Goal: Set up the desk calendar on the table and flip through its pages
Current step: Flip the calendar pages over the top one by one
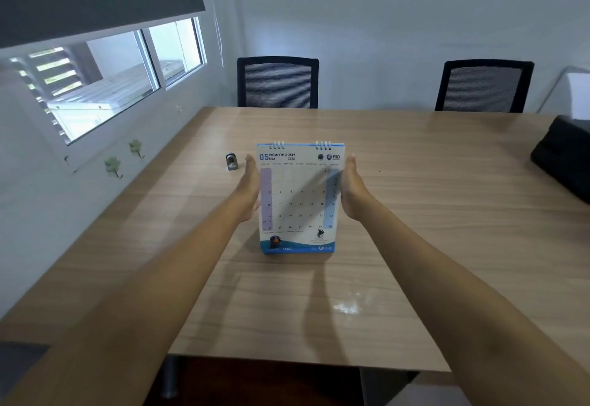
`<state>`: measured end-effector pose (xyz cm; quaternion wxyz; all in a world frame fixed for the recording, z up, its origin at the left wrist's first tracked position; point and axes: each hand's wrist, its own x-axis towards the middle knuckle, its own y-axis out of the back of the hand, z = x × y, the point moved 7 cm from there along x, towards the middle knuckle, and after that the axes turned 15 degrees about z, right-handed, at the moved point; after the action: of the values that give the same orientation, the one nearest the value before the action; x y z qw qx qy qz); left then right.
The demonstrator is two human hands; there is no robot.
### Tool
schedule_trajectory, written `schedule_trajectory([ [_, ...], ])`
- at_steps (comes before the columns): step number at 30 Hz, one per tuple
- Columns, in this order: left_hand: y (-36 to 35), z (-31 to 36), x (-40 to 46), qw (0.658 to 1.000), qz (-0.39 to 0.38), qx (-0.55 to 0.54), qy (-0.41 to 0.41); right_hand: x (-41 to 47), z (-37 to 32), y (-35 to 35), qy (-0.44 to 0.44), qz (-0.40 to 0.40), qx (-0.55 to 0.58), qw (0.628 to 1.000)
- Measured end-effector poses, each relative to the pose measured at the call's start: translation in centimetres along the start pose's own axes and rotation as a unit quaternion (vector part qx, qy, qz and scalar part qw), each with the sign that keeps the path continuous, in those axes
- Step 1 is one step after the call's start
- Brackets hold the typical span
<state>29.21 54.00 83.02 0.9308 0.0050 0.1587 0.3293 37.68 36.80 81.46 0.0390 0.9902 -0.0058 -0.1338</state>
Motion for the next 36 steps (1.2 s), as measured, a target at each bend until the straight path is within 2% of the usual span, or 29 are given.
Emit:
schedule_trajectory([
  [3,0.2,0.6,-0.5,0.999,-0.008,0.034,-0.011,-0.9,-0.6,0.5,0.003,-0.003,-0.025,1.000],
  [6,0.9,1.2,-1.1,0.993,-0.019,0.110,-0.024,-1.9,-0.8,1.3,-0.006,0.002,-0.094,0.996],
  [10,3.2,2.6,-1.9,0.984,0.023,0.178,-0.022,-2.7,-2.7,3.0,0.034,0.003,-0.143,0.989],
  [13,4.2,4.3,-2.0,0.990,0.042,0.137,-0.016,-2.4,-4.5,4.3,0.031,-0.002,-0.100,0.995],
  [16,4.7,6.3,-2.3,0.997,0.042,0.068,-0.011,-2.7,-6.8,5.4,0.017,0.002,0.005,1.000],
  [19,4.7,7.9,-2.1,1.000,0.023,0.001,-0.018,-3.1,-8.1,5.2,0.009,-0.027,0.125,0.992],
  [21,4.1,8.6,-2.2,0.999,0.002,-0.012,-0.038,-3.4,-8.6,4.5,0.034,-0.032,0.149,0.988],
  [23,3.1,9.2,-2.3,0.995,-0.008,0.025,-0.094,-3.4,-9.0,3.5,0.099,-0.018,0.103,0.990],
  [25,1.9,9.2,-2.7,0.985,-0.016,0.078,-0.152,-3.6,-9.2,2.3,0.197,-0.010,-0.004,0.980],
  [27,0.9,8.9,-2.5,0.966,-0.014,0.160,-0.203,-3.6,-9.1,1.0,0.294,-0.009,-0.127,0.947],
  [29,0.2,8.5,-1.6,0.932,0.006,0.252,-0.261,-2.7,-8.3,-0.3,0.352,-0.002,-0.272,0.896],
  [32,-0.7,7.7,0.4,0.882,0.013,0.354,-0.312,-1.1,-6.9,-0.7,0.353,0.022,-0.430,0.831],
  [34,-0.9,6.8,2.4,0.846,0.004,0.431,-0.314,-0.7,-6.3,-0.6,0.353,0.037,-0.465,0.811],
  [36,-0.9,6.3,3.8,0.830,0.011,0.453,-0.325,-0.3,-5.9,-0.5,0.356,0.049,-0.473,0.804],
])
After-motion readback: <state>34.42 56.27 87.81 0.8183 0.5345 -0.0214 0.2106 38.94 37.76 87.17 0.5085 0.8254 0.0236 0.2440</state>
